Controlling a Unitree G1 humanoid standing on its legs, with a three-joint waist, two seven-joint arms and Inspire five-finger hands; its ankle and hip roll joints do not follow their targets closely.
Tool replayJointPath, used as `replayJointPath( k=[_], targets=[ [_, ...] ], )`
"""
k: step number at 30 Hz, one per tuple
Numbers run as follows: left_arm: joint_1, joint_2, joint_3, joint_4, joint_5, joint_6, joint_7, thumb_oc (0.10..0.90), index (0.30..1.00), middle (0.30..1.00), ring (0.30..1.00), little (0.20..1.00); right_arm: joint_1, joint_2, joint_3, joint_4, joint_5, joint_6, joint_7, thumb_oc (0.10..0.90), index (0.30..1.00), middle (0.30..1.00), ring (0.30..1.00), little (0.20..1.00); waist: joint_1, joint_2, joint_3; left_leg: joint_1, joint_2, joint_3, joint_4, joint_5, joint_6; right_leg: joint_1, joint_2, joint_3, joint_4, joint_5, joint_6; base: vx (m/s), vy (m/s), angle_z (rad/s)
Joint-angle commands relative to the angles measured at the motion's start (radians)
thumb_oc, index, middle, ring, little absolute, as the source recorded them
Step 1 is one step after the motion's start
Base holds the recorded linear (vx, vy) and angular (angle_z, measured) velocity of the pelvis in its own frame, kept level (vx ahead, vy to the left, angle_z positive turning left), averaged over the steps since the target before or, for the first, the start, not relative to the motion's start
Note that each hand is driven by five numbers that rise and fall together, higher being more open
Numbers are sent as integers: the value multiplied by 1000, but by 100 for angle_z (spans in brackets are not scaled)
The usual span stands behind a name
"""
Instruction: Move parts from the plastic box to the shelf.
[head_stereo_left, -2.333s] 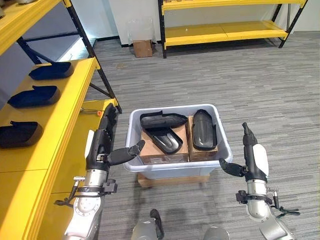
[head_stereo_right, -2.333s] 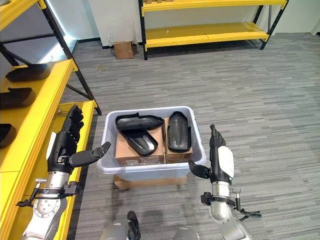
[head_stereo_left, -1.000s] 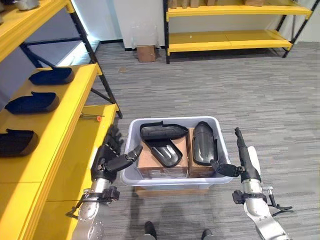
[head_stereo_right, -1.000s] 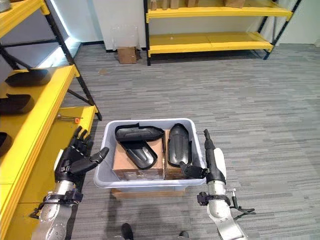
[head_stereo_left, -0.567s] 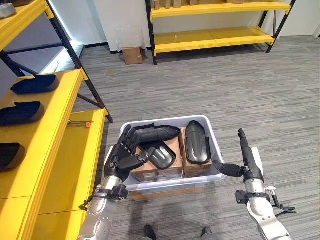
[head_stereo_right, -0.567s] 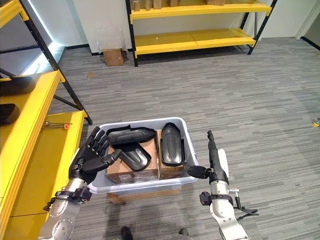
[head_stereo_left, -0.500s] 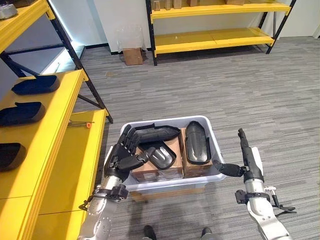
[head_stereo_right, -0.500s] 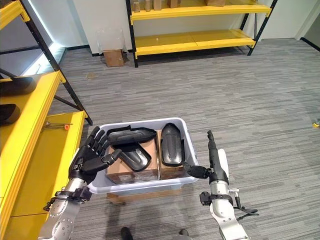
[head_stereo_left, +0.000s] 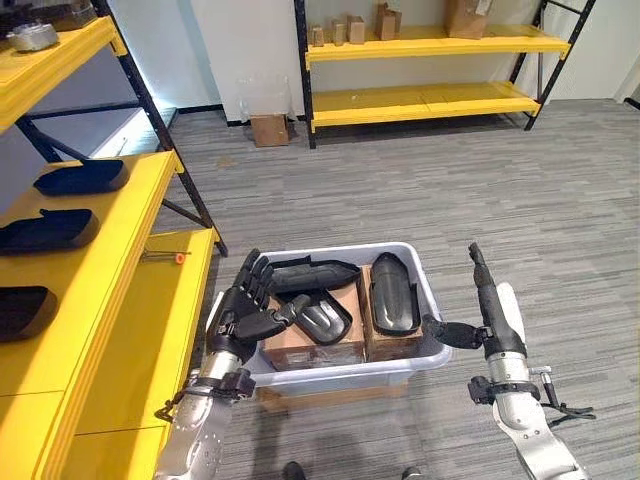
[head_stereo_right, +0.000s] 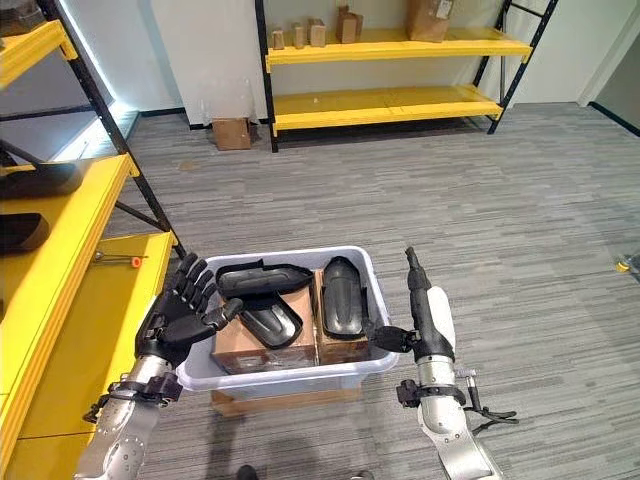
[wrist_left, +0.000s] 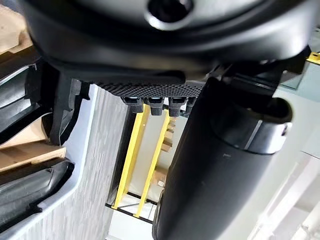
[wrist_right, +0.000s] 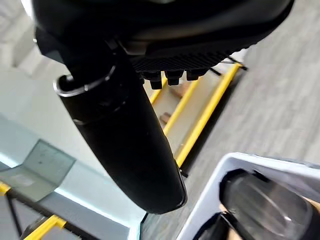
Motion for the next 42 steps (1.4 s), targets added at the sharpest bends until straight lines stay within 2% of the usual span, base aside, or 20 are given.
replayJointPath(
  k=[1, 5, 6, 7, 9, 10, 11, 13, 14, 15, 16, 18, 21, 24, 26, 29, 32, 40, 42],
  targets=[
    [-91, 30, 53, -72, 33, -104, -17, 900, 1000, 1000, 1000, 1000, -123, -49, -33, -86, -26, -112, -57, 900, 1000, 1000, 1000, 1000, 25, -7, -32, 44, 11, 2, 86, -175, 27, -57, -9, -6, 180, -149, 6, 31, 212, 9],
    [-79, 37, 45, -80, 34, -99, -59, 900, 1000, 1000, 1000, 1000, -136, -51, -28, -88, -31, -104, -65, 900, 1000, 1000, 1000, 1000, 43, -10, -18, 46, -13, -6, 77, -180, 55, -90, -15, -30, 297, -163, 12, 21, 198, 8],
    [-75, 42, 37, -84, 39, -101, -78, 900, 1000, 1000, 1000, 1000, -142, -52, -25, -92, -30, -104, -68, 900, 1000, 1000, 1000, 1000, 51, -10, -5, 56, -25, -3, 70, -185, 71, -123, -33, -48, 406, -149, 26, 12, 266, 14],
    [-74, 42, 34, -85, 36, -101, -81, 900, 1000, 1000, 1000, 1000, -143, -52, -24, -93, -29, -104, -70, 900, 1000, 1000, 1000, 1000, 53, -10, -2, 57, -28, -3, 69, -186, 75, -135, -40, -50, 429, -143, 30, -2, 215, 11],
    [-70, 46, 24, -95, 39, -102, -72, 900, 1000, 1000, 1000, 1000, -155, -50, -17, -96, -28, -101, -82, 900, 1000, 1000, 1000, 1000, 59, -3, 15, 68, -36, -1, 62, -199, 89, -203, -73, -70, 555, -112, 37, -1, 128, 3],
    [-70, 47, 22, -97, 40, -100, -71, 900, 1000, 1000, 1000, 1000, -158, -49, -16, -96, -28, -100, -83, 900, 1000, 1000, 1000, 1000, 60, -1, 16, 67, -35, 0, 62, -200, 90, -214, -74, -74, 560, -99, 37, 55, 47, -10],
    [-63, 54, 21, -105, 29, -99, -63, 900, 1000, 1000, 1000, 1000, -166, -42, -17, -99, -30, -98, -73, 900, 1000, 1000, 1000, 1000, 63, -10, 27, 78, -45, 4, 60, -212, 90, -234, -82, -84, 526, -69, 40, 67, -24, -17],
    [-61, 58, 22, -114, 18, -98, -64, 900, 1000, 1000, 1000, 1000, -175, -38, -9, -105, -42, -94, -70, 900, 1000, 1000, 1000, 1000, 65, -20, 33, 81, -47, 12, 65, -222, 82, -221, -79, -101, 423, -61, 42, 106, -143, -19],
    [-65, 58, 17, -124, 17, -93, -55, 900, 1000, 1000, 1000, 1000, -186, -35, 7, -110, -53, -85, -70, 900, 1000, 1000, 1000, 1000, 58, -36, 42, 90, -51, 15, 72, -240, 73, -220, -85, -97, 273, 3, 56, 152, -247, -12],
    [-67, 58, 8, -127, 18, -94, -43, 900, 1000, 1000, 1000, 1000, -195, -31, 19, -109, -61, -81, -72, 900, 1000, 1000, 1000, 1000, 53, -42, 49, 98, -52, 21, 75, -255, 69, -241, -103, -78, 230, 49, 71, 131, -193, -3],
    [-67, 58, 8, -127, 18, -94, -43, 900, 1000, 1000, 1000, 1000, -195, -31, 20, -109, -61, -81, -73, 900, 1000, 1000, 1000, 1000, 54, -41, 51, 101, -52, 21, 77, -258, 70, -238, -102, -78, 229, 49, 74, 104, -130, 3],
    [-77, 59, -10, -122, 26, -97, -27, 900, 1000, 1000, 1000, 1000, -203, -21, 33, -106, -77, -75, -80, 900, 1000, 1000, 1000, 1000, 42, -48, 56, 106, -47, 24, 80, -271, 65, -259, -117, -35, 173, 92, 94, 148, -214, 14],
    [-84, 61, -26, -123, 25, -94, -37, 900, 1000, 1000, 1000, 1000, -178, -26, 17, -126, -76, -66, -80, 900, 1000, 1000, 1000, 1000, 29, -51, 54, 90, -33, 16, 92, -258, 56, -231, -92, -8, 122, 63, 96, 136, -216, 42],
    [-73, 66, -30, -144, 29, -80, -29, 900, 1000, 1000, 1000, 1000, -165, -29, 16, -125, -86, -80, -67, 900, 1000, 1000, 1000, 1000, 34, -47, 52, 85, -22, 39, 110, -255, 44, -196, -77, -43, 117, 34, 83, 182, -272, 37],
    [-65, 68, -29, -157, 20, -72, -29, 900, 1000, 1000, 1000, 1000, -169, -39, 27, -129, -74, -68, -67, 900, 1000, 1000, 1000, 1000, 40, -38, 49, 85, -10, 37, 125, -269, 35, -179, -68, -56, 133, -8, 73, 183, -210, -5],
    [-49, 61, -20, -167, -8, -69, 8, 900, 1000, 1000, 1000, 1000, -188, -59, 55, -115, -66, -52, -70, 900, 1000, 1000, 1000, 1000, 41, -31, 54, 59, 30, 53, 178, -264, 23, -172, -42, -77, 155, -49, 19, 140, -207, -3],
    [-46, 54, -12, -163, -17, -64, 12, 900, 1000, 1000, 1000, 1000, -191, -63, 59, -112, -66, -48, -60, 900, 1000, 1000, 1000, 1000, 37, -28, 52, 53, 48, 61, 193, -262, 13, -166, -33, -77, 155, -61, 6, 117, -125, -9],
    [-45, 60, -20, -177, -33, -44, -36, 900, 1000, 1000, 1000, 1000, -213, -82, 65, -88, -93, -58, -51, 900, 1000, 1000, 1000, 1000, 30, -17, 68, 37, 92, 81, 231, -267, -4, -203, -40, -77, 195, -72, -6, 82, -115, 0],
    [-49, 66, -30, -181, -32, -35, -43, 900, 1000, 1000, 1000, 1000, -218, -89, 66, -85, -97, -63, -52, 900, 1000, 1000, 1000, 1000, 28, -10, 72, 44, 96, 71, 248, -297, -7, -218, -48, -71, 233, -95, 3, 123, -128, -1]
  ],
)
